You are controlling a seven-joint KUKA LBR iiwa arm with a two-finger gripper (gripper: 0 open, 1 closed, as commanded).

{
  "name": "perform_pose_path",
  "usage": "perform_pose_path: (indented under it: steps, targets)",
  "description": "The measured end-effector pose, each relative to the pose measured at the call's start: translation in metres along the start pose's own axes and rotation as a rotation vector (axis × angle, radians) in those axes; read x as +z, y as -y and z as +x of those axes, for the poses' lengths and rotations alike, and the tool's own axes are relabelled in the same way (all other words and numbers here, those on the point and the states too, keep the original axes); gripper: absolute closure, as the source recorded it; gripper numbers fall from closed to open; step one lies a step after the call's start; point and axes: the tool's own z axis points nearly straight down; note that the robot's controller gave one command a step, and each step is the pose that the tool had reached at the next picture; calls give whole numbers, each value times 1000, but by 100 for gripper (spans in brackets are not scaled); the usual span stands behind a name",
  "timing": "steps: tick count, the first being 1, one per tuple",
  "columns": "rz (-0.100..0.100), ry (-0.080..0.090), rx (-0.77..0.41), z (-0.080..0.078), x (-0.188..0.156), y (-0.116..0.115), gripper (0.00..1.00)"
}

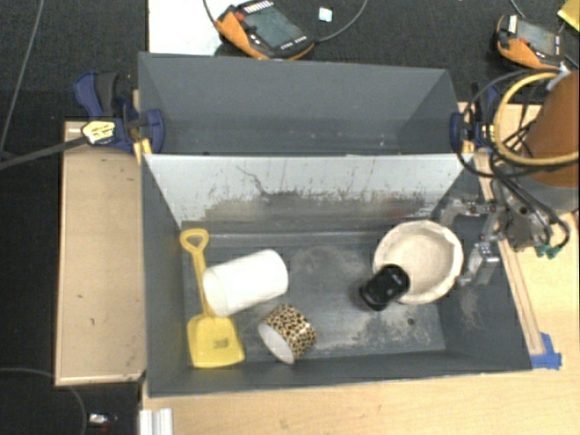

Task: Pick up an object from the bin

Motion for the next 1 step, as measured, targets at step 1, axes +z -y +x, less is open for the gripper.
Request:
perform_pose_path:
  steps: [1]
  targets:
    - [0, 0, 0, 0, 0, 0, 0]
